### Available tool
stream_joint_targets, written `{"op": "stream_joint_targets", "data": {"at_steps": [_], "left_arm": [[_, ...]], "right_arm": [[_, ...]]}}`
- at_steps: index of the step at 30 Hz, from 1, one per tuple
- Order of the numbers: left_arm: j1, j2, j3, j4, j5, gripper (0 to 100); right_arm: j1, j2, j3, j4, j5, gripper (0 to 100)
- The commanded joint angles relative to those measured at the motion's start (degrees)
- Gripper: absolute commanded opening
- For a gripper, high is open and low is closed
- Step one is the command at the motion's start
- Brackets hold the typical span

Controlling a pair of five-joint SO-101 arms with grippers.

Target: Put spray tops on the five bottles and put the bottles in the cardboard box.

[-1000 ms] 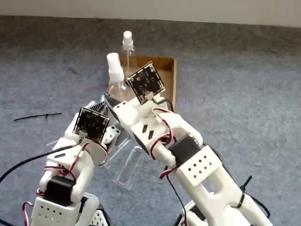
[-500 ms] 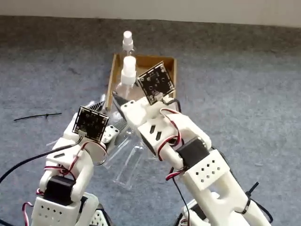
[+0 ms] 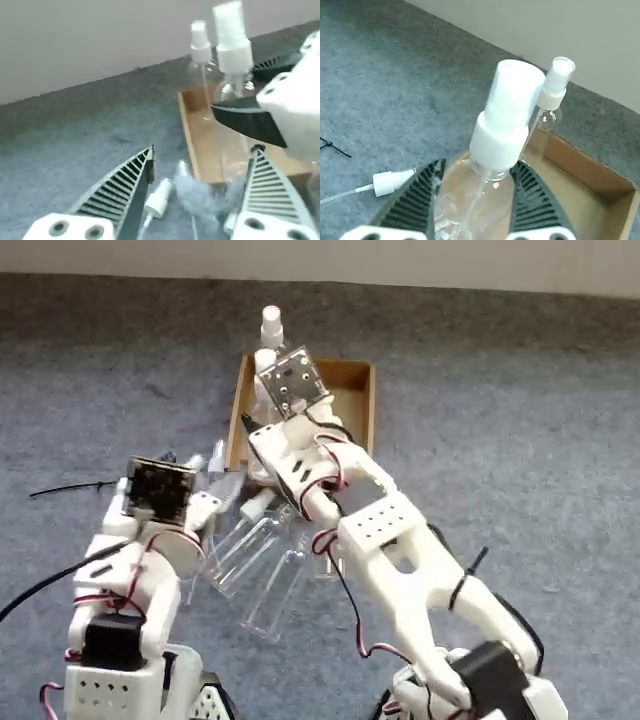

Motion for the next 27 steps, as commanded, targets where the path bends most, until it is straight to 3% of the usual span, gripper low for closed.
{"op": "stream_joint_targets", "data": {"at_steps": [1, 5, 11, 14, 24, 27], "left_arm": [[-8.04, 3.12, -2.95, -6.77, 0.00, 27], [-12.09, 15.87, -5.85, -11.34, 0.26, 27], [-15.69, 37.67, -15.34, -11.78, 2.90, 21], [-16.92, 39.69, -16.13, -11.87, 5.98, 23], [-15.78, 39.52, -14.20, -11.96, 6.07, 23], [-15.78, 39.60, -14.11, -11.96, 6.07, 23]], "right_arm": [[0.75, 2.07, -4.26, -4.62, 0.53, 0.5], [1.63, 5.23, -4.18, -8.22, 0.79, 0.5], [1.80, 8.31, -4.00, -14.46, 0.88, 0.5], [2.15, 9.27, -4.35, -21.05, 0.79, 0.5], [2.51, 16.40, -11.21, -22.73, 0.79, 0.5], [2.77, 20.62, -12.70, -29.49, 0.79, 0.5]]}}
